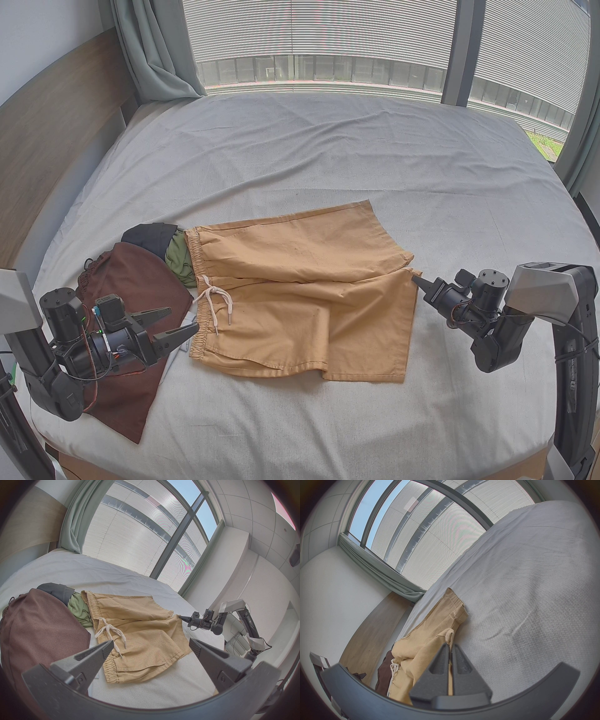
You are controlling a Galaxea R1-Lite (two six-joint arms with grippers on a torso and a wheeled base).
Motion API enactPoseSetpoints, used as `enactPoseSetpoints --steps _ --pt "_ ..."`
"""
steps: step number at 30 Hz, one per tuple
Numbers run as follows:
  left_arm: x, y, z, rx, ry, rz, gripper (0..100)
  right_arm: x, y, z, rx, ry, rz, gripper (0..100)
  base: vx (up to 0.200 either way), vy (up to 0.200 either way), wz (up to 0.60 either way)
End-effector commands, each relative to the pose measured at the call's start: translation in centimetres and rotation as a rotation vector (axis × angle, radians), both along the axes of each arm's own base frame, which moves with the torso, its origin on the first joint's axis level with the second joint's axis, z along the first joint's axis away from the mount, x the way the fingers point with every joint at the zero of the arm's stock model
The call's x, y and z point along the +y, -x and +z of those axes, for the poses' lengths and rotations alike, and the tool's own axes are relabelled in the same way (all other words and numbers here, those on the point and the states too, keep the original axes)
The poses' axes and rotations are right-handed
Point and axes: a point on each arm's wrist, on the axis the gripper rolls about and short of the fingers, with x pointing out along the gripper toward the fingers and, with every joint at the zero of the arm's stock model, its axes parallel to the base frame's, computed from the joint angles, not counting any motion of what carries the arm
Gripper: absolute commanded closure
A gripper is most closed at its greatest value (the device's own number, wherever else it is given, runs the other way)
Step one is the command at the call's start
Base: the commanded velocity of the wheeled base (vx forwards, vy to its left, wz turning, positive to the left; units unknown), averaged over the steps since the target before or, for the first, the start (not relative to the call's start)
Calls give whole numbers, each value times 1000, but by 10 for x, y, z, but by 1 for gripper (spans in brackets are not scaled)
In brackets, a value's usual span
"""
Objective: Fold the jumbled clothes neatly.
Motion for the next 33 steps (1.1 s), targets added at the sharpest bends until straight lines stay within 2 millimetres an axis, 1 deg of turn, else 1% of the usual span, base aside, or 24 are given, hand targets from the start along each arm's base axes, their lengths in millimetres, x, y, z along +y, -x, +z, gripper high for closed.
enactPoseSetpoints --steps 1,4,5,8,13,16,20,24,27,33 --pt "0 0 0 0 1 -1 0 1 0 -2 3 1 4 100 0 0 0" --pt "0 0 0 1 1 -3 0 1 0 0 -3 0 4 100 0 0 0" --pt "0 0 -1 4 1 -3 0 1 0 2 -12 0 4 0 0 0 0" --pt "0 0 -1 3 -1 -3 0 2 3 8 -18 4 6 0 0 0 0" --pt "0 1 0 6 5 -7 0 6 27 25 -31 77 44 0 0 0 0" --pt "0 1 0 4 5 -8 0 9 37 29 -34 115 76 0 0 0 0" --pt "0 1 1 0 4 -9 0 9 55 26 -2 159 125 0 0 0 0" --pt "0 1 0 0 2 -9 0 8 81 17 19 253 250 0 0 0 0" --pt "0 1 1 0 2 -9 0 7 96 12 26 295 323 0 0 0 0" --pt "-1 1 0 3 2 -11 0 7 113 6 85 304 357 0 0 0 0"
